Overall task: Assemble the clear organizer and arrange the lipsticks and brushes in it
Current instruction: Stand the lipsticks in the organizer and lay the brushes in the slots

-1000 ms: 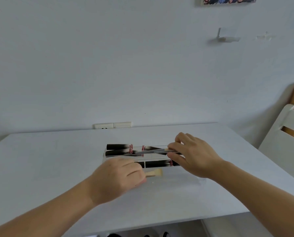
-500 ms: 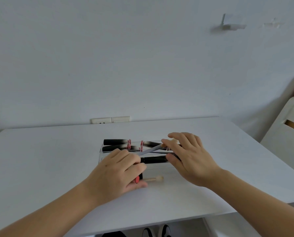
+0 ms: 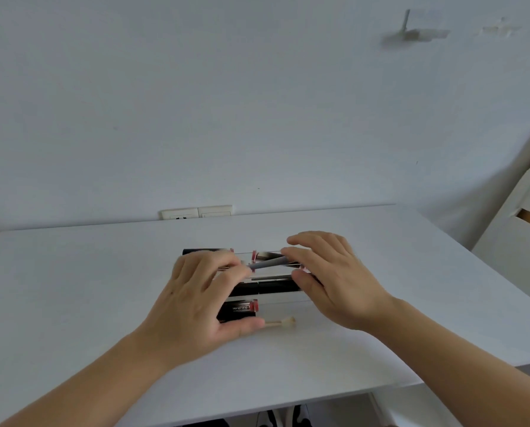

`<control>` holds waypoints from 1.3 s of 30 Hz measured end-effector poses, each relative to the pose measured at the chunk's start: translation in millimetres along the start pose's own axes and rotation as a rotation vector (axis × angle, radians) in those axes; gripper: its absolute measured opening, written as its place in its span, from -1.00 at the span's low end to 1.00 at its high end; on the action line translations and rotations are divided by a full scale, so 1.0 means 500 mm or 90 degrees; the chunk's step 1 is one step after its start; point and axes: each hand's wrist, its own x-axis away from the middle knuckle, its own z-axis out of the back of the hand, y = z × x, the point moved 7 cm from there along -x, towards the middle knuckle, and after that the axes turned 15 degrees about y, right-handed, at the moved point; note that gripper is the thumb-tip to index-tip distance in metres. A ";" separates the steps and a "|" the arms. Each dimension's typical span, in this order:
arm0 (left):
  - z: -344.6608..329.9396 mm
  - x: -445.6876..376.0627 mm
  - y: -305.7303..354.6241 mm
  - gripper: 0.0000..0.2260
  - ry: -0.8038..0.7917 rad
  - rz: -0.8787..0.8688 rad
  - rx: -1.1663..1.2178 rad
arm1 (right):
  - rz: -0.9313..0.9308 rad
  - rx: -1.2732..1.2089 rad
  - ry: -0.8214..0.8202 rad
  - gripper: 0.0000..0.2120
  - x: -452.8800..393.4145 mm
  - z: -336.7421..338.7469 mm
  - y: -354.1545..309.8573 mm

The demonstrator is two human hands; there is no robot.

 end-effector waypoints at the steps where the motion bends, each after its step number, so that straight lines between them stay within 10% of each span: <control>1: 0.007 -0.006 -0.010 -0.50 0.008 0.025 0.001 | 0.002 0.004 0.026 -0.67 -0.001 0.009 0.008; 11: -0.011 0.009 -0.191 -0.76 -0.250 0.441 0.125 | -0.154 -0.002 0.036 -0.77 -0.009 0.029 0.108; 20: -0.048 -0.004 -0.209 -0.88 -0.360 0.513 0.219 | -0.136 -0.098 -0.187 -0.72 -0.121 -0.066 0.006; 39: -0.036 0.028 -0.202 -0.90 -0.165 0.642 0.394 | -0.221 -0.186 -0.249 -0.77 -0.153 -0.119 0.001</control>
